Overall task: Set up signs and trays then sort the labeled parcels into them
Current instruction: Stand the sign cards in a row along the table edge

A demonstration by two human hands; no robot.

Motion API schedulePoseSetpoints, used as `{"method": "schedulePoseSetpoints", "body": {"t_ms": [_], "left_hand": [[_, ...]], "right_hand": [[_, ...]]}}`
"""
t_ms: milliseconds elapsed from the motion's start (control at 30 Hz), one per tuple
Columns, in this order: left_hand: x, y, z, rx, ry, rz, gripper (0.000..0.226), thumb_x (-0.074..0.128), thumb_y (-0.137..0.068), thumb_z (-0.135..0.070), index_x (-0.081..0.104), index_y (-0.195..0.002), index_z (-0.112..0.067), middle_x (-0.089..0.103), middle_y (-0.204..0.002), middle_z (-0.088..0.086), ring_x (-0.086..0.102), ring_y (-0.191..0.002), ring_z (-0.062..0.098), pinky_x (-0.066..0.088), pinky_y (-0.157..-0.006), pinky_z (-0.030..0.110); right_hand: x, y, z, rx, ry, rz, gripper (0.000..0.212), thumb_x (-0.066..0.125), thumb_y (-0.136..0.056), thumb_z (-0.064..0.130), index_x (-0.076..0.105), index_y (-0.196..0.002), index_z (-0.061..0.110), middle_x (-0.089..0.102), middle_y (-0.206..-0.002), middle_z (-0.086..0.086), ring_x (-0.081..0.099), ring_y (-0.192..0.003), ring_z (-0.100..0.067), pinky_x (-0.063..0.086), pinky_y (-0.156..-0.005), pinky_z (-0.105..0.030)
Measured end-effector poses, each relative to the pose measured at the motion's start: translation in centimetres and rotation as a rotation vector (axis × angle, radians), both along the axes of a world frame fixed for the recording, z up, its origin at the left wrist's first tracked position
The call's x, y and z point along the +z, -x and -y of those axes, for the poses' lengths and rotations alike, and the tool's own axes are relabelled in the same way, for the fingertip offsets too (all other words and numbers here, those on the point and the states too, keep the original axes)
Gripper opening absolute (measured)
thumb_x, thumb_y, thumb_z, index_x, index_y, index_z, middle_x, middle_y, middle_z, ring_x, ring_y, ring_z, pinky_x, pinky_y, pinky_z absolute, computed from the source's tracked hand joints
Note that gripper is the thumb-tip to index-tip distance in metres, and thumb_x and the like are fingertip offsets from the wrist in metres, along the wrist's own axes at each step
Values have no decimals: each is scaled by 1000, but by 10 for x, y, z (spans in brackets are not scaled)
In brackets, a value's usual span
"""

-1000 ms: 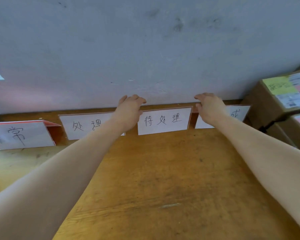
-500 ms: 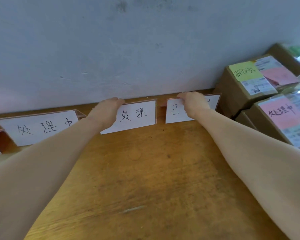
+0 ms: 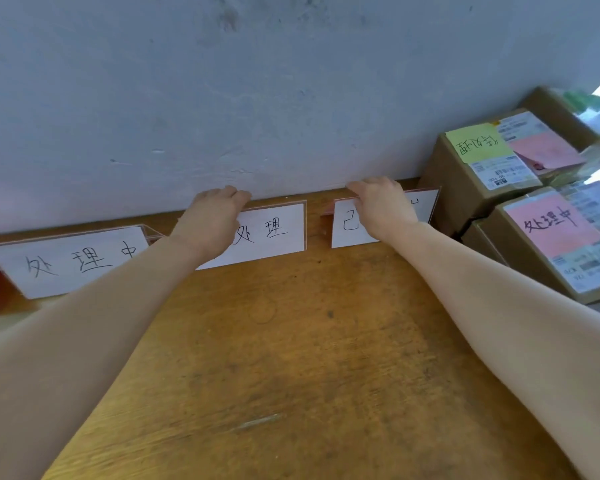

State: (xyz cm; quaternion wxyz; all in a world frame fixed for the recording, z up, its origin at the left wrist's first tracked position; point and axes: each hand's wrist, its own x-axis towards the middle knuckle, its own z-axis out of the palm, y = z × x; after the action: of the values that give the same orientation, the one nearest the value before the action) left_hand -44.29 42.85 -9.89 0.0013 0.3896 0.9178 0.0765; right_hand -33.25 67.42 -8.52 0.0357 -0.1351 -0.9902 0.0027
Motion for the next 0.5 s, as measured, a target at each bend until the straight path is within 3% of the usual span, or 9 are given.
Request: {"method": "schedulePoseSetpoints", "body": {"t_ms": [200, 367, 500], "left_hand": [[47, -28, 0, -75, -129, -146, 44, 51, -90, -1, 48, -133, -8, 51, -129, 13, 46, -116, 35, 29, -102, 38], [102, -55, 36, -71, -294, -280, 40, 56, -88, -1, 53, -128, -5, 55, -125, 15, 47, -116, 35, 25, -105, 37], [150, -88, 92, -96, -398, -439, 37, 62, -83, -2, 58, -120, -2, 60, -115, 17, 54, -106, 36, 26, -103, 35]], "right_hand": [[53, -17, 44, 113, 121, -124, 42, 43, -99, 18, 39, -141, 12, 45, -141, -8, 35, -133, -25, 28, -108, -37], [100, -36, 93, 197, 99, -301, 42, 49, -96, 20, 43, -137, 9, 45, -141, -7, 33, -133, -23, 23, -108, -32], [142, -58, 151, 259, 96, -482, 42, 55, -93, 20, 48, -131, 3, 46, -138, -12, 35, -131, -29, 27, -105, -36]]}}
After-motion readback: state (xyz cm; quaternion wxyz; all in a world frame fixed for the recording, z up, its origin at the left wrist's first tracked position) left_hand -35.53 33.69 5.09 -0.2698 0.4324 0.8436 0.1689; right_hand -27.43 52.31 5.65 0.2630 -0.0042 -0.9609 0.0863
